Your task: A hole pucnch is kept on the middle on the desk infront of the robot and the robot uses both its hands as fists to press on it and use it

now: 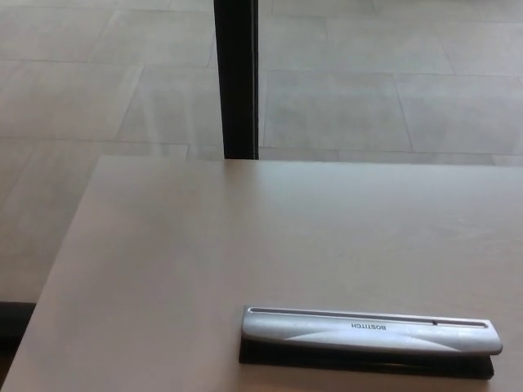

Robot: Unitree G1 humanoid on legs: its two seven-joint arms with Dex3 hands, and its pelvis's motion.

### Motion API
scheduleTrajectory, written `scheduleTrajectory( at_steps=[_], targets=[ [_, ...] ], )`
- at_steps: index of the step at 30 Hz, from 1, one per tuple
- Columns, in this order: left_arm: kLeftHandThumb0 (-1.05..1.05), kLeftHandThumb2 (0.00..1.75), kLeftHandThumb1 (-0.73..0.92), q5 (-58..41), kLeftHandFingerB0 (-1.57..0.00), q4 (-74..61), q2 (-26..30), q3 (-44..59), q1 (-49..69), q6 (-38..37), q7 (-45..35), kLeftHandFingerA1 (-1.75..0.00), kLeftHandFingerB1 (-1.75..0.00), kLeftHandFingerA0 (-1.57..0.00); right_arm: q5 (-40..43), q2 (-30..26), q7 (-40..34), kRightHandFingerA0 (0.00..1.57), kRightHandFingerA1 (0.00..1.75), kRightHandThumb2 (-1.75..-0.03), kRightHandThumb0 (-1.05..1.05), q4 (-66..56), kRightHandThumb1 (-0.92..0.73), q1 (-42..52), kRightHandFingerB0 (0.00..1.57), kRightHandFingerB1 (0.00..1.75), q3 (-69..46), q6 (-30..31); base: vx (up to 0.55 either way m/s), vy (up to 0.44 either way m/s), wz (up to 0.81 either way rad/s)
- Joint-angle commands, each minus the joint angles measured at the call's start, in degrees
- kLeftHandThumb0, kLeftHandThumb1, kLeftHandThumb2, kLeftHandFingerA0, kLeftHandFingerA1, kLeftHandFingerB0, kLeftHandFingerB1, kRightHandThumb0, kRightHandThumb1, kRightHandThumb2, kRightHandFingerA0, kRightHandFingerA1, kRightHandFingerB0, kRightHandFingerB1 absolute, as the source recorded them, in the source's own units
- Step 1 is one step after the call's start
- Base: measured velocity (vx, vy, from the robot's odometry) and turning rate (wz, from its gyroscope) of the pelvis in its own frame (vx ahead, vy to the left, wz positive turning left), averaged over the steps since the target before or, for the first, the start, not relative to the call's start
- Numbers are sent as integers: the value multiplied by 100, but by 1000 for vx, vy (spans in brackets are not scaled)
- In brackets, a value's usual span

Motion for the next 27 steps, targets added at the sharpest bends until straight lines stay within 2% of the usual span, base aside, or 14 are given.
scheduleTrajectory(
  at_steps=[1,2,5,7,10,11,12,15,17,18,20,23,24,27],
  targets=[
    [-16,101,68,-1016,-69,-3352,-561,-1072,-1452,1193,650,-175,-137,-88,966,505,431,152,153,-116,-79,-3089,-44,-807,114,119,745,229,0,0,0],
    [-15,112,63,-1002,-72,-3538,-665,-1371,-1529,1202,481,-175,-138,-90,1119,766,317,133,155,-99,-85,-3886,-48,-726,117,114,1006,466,0,0,0],
    [-17,111,60,-1054,-76,-3793,-995,-1774,-1659,1330,411,-175,-131,-92,1429,1138,391,130,156,-102,-76,-4960,-51,-473,109,109,1415,743,0,0,0],
    [-21,114,60,-933,-73,-3924,-1150,-2089,-1620,1363,287,-175,-140,-94,1501,1282,360,118,172,-111,-62,-5523,-52,-214,95,121,1661,943,0,0,0],
    [-29,104,59,-918,-78,-4274,-1597,-2891,-1337,1525,47,-175,-136,-93,1391,1694,337,132,165,-109,-48,-6498,-51,446,92,128,2340,1119,0,0,0],
    [-29,104,59,-915,-78,-4294,-1603,-2884,-1330,1539,50,-175,-136,-93,1383,1710,332,132,165,-109,-48,-6523,-51,447,92,128,2341,1143,0,0,0],
    [-27,110,58,-1007,-76,-4352,-1699,-3011,-1265,1602,8,-175,-134,-93,1365,1790,297,110,175,-107,-43,-6686,-57,548,82,141,2475,1226,0,0,0],
    [-27,99,69,-682,-74,-4248,-1910,-3639,-934,1521,-288,-175,-147,-92,1147,2124,413,107,175,-110,-31,-6967,-63,954,75,148,2991,1168,0,0,0],
    [-28,102,70,-494,-72,-4093,-2163,-3984,-763,1434,-291,-175,-153,-92,1019,2297,620,109,175,-113,-31,-6912,-63,1216,81,141,3229,1026,0,0,0],
    [-29,101,69,-556,-65,-4066,-2253,-4094,-691,1502,-316,-175,-173,-96,958,2342,723,108,175,-111,-32,-6882,-63,1321,81,141,3324,961,0,0,0],
    [-33,106,66,-617,-73,-3961,-2329,-4353,-539,1507,-522,-175,-175,-102,1149,2464,834,109,175,-107,-35,-6864,-62,1478,82,140,3425,1147,0,0,0],
    [-33,105,65,-524,-70,-3925,-2494,-4640,-335,1463,-477,-175,-174,-100,1053,2514,904,110,175,-107,-35,-6836,-61,1638,82,140,3530,1210,0,0,0],
    [-36,102,65,-485,-69,-3950,-2513,-4724,-301,1587,-404,-175,-174,-99,1065,2508,1014,110,175,-105,-36,-6787,-63,1670,73,150,3569,1197,0,0,0],
    [-30,107,69,-452,-66,-3648,-2931,-5036,9,1623,-173,-175,-175,-97,1088,2621,1038,110,175,-106,-33,-6746,-62,1869,79,136,3751,1380,0,0,0]
  ],
)
